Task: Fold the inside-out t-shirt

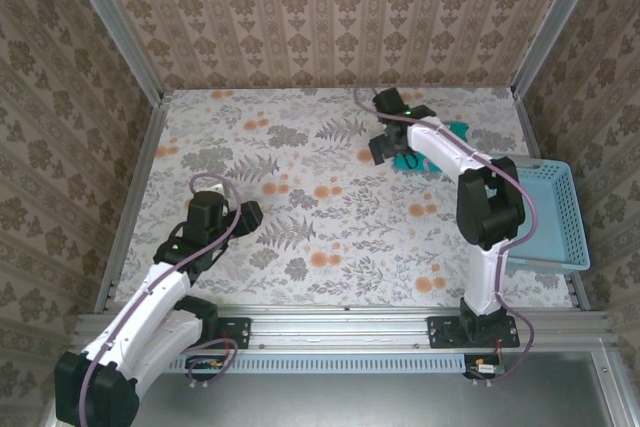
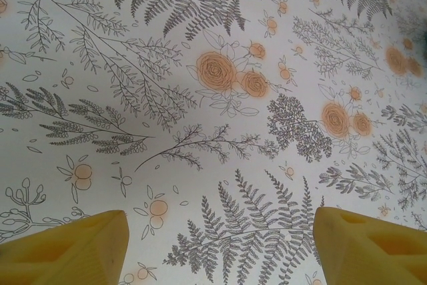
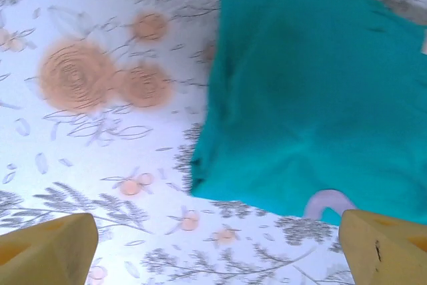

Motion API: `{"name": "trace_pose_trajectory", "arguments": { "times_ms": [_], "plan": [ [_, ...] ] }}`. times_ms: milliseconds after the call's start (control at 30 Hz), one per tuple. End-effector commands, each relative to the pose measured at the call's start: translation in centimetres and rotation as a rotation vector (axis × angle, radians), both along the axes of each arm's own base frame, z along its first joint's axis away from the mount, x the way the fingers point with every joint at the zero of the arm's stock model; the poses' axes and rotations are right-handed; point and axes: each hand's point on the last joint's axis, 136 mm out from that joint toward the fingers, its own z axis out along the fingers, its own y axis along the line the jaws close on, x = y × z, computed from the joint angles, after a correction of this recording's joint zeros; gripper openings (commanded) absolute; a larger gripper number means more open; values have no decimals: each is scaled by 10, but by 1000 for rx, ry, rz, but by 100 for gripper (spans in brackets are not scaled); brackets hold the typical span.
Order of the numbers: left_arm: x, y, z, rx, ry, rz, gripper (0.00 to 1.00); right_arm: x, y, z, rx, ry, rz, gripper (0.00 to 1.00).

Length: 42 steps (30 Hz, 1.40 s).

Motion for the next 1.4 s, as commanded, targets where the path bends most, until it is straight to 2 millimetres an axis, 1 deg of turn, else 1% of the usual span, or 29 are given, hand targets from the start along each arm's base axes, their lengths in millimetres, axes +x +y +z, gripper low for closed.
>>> {"name": "trace_pose_trajectory", "arguments": {
  "times_ms": [0, 100, 233, 367, 500, 600, 733, 800, 867, 933, 1000, 1067, 1100, 1167, 1233, 1300, 1367],
  "plan": [
    [1, -1, 8, 7, -14, -25, 74, 3, -25, -35, -126, 55, -86, 96],
    [0, 0, 10, 9, -14, -23, 75, 11, -52, -44, -189, 71, -152, 95],
    [-2, 2, 8, 7, -12, -13, 75, 17, -85, -50, -240, 93, -196, 92],
    [0, 0, 8, -1, -11, -13, 75, 24, -119, -53, -273, 109, -242, 88],
    [2, -1, 12, 1, -13, -16, 76, 35, -150, -54, -311, 115, -276, 83],
    [2, 0, 14, 11, -15, -16, 76, 41, -169, -51, -347, 117, -299, 83],
    [4, 1, 14, 16, -14, -11, 76, 51, -182, -43, -336, 93, -336, 85],
    [5, 0, 14, 16, -9, -17, 76, 55, -182, -38, -313, 91, -343, 86],
    [7, -2, 16, 17, -9, -22, 77, 59, -177, -30, -276, 78, -339, 87],
    [9, -2, 17, 23, -10, -23, 78, 58, -170, -22, -231, 66, -342, 89],
    [11, -2, 19, 32, -10, -26, 79, 55, -161, -10, -184, 47, -334, 89],
    [14, 1, 23, 52, -14, -17, 81, 48, -139, 9, -140, -5, -281, 91],
    [16, 2, 25, 61, -21, -11, 83, 43, -129, 18, -128, -28, -258, 93],
    [20, 8, 29, 93, -35, 10, 89, 27, -108, 35, -107, -71, -223, 94],
    [23, 18, 34, 143, -36, 49, 99, 8, -91, 48, -63, -121, -203, 95],
    [29, 30, 43, 209, -58, 90, 100, -14, -76, 61, 13, -181, -192, 95],
    [34, 45, 52, 282, -87, 149, 100, -36, -66, 70, 87, -239, -188, 96]
  ]
}}
